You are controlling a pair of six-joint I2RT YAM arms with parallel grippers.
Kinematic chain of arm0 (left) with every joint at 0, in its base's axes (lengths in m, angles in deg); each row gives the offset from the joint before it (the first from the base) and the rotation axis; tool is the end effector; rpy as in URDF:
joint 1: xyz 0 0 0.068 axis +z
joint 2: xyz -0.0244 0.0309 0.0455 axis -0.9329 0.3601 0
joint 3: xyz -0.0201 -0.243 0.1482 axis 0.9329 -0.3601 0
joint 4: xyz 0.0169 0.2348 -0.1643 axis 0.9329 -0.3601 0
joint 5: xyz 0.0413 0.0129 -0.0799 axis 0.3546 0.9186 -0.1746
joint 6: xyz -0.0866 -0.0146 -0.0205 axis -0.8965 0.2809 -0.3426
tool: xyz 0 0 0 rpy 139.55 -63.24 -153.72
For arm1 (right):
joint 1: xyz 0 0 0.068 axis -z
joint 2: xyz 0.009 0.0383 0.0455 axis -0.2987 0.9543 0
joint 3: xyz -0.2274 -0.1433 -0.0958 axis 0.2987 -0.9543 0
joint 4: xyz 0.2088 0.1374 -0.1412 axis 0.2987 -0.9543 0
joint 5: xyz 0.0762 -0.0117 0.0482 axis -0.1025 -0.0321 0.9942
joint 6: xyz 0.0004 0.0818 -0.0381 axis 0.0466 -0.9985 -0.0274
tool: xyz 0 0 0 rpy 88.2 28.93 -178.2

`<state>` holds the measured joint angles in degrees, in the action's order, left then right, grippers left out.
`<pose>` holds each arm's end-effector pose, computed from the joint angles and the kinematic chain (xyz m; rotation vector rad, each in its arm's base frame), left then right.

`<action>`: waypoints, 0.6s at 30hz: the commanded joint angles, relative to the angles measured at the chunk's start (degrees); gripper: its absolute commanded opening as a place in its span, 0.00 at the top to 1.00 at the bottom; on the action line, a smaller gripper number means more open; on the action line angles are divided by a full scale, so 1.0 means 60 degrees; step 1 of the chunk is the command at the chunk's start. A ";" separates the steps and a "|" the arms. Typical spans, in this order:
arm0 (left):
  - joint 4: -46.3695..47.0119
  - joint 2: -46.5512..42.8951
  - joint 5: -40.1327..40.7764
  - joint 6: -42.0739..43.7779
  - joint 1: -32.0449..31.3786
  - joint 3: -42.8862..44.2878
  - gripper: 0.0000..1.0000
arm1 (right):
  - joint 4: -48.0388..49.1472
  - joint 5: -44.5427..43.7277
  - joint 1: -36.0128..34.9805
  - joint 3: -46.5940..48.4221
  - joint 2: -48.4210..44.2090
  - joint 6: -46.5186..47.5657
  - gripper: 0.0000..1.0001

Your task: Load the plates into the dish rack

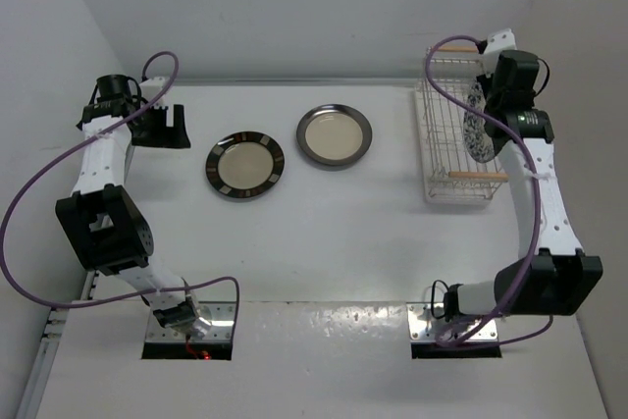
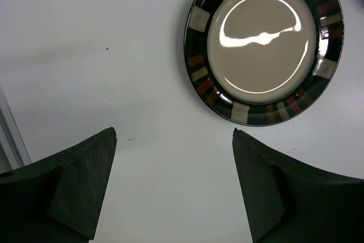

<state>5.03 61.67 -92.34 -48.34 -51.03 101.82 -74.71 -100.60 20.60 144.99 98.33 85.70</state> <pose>0.3928 0.0940 0.2880 0.0478 2.4434 -0.2679 0.3642 -0.0552 0.4075 0.0320 1.9753 -0.6826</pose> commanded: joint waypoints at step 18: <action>0.0261 -0.0259 -0.0377 0.0086 -0.0078 -0.0223 0.14 | 0.4805 -0.1028 0.0312 -0.2173 0.0507 0.2219 1.00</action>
<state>5.75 61.67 -93.15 -48.14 -51.03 100.53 -57.07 -104.01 22.46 132.09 102.83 96.19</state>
